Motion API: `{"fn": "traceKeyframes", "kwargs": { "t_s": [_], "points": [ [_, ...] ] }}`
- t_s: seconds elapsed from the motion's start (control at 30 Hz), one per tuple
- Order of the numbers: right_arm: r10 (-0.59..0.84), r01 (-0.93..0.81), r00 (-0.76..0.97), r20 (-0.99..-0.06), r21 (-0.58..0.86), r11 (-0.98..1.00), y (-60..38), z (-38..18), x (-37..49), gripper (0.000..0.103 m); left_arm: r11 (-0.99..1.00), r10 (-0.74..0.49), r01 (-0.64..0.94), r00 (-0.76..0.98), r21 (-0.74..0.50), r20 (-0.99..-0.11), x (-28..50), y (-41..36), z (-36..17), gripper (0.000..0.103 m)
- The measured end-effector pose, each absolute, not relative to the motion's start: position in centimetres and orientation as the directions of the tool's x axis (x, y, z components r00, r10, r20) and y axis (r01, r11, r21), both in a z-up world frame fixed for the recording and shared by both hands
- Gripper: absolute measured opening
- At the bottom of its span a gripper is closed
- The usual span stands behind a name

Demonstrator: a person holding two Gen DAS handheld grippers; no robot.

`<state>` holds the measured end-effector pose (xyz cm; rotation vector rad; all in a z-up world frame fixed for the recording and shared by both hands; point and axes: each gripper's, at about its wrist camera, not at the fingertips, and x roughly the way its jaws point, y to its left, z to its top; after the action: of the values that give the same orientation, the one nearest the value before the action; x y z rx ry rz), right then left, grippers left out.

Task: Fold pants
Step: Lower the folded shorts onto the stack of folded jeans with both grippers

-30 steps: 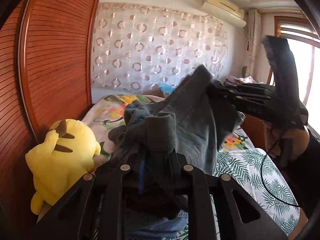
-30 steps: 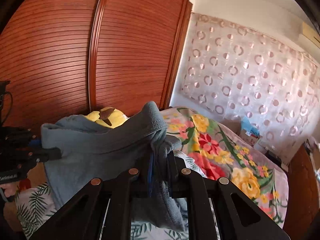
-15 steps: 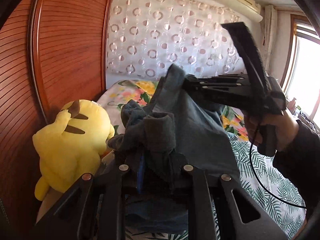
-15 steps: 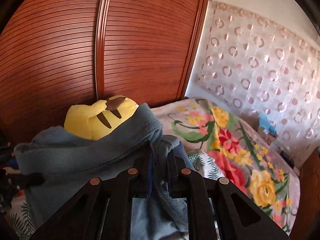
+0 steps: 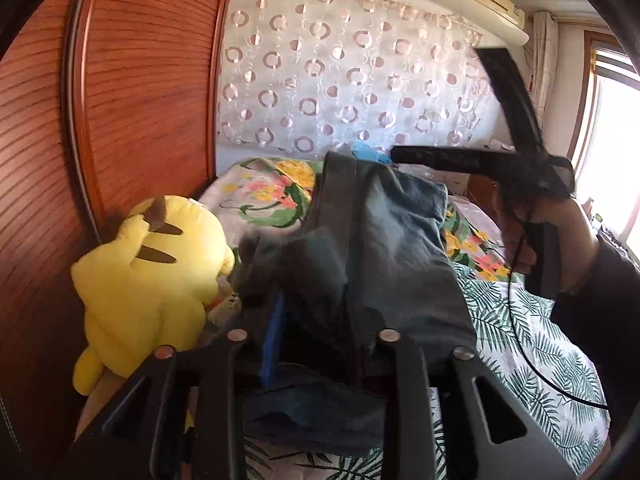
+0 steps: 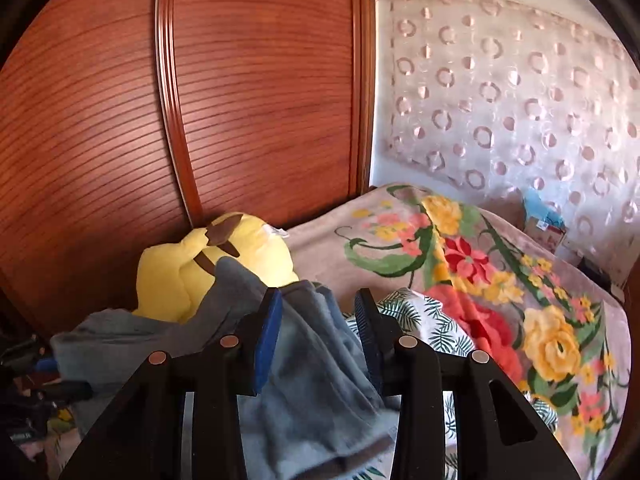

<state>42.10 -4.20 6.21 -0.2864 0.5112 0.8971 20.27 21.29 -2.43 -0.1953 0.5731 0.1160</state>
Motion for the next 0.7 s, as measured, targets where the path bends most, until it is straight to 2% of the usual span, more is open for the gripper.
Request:
{"fn": "traceKeyframes", "kwargs": {
  "t_s": [0.03, 0.07, 0.13, 0.17, 0.37, 0.57, 0.7],
  "points": [
    [0.680, -0.807, 0.510, -0.526, -0.018, 0.591, -4.9, 6.2, 41.5, 0.039, 0.976, 0.060, -0.163, 0.837, -0.143, -0.544, 20.1, 21.2, -2.2, 0.049],
    [0.691, -0.812, 0.508, -0.514, -0.019, 0.583, -5.4, 5.8, 40.5, 0.039, 0.977, 0.060, -0.160, 0.840, -0.141, -0.539, 20.1, 21.2, -2.1, 0.055],
    [0.700, -0.821, 0.500, -0.510, -0.023, 0.570, -6.3, 5.5, 39.3, 0.039, 0.979, 0.066, -0.159, 0.839, -0.129, -0.540, 20.3, 21.1, -1.9, 0.079],
    [0.702, -0.823, 0.496, -0.511, -0.020, 0.567, -6.6, 5.2, 38.9, 0.039, 0.980, 0.068, -0.157, 0.841, -0.122, -0.537, 20.4, 20.9, -1.8, 0.081],
    [0.701, -0.833, 0.470, -0.536, -0.008, 0.553, -7.2, 3.2, 38.0, 0.039, 0.983, 0.083, -0.161, 0.824, -0.092, -0.560, 21.4, 20.2, -2.5, 0.083],
    [0.667, -0.801, 0.483, -0.567, 0.020, 0.598, -6.7, 1.6, 40.8, 0.039, 0.982, 0.100, -0.178, 0.789, -0.070, -0.606, 22.0, 20.2, -4.2, 0.083],
    [0.681, -0.794, 0.504, -0.532, 0.025, 0.607, -7.4, 1.4, 40.2, 0.039, 0.982, 0.092, -0.172, 0.780, -0.071, -0.619, 22.0, 20.4, -4.9, 0.083]
  ]
}}
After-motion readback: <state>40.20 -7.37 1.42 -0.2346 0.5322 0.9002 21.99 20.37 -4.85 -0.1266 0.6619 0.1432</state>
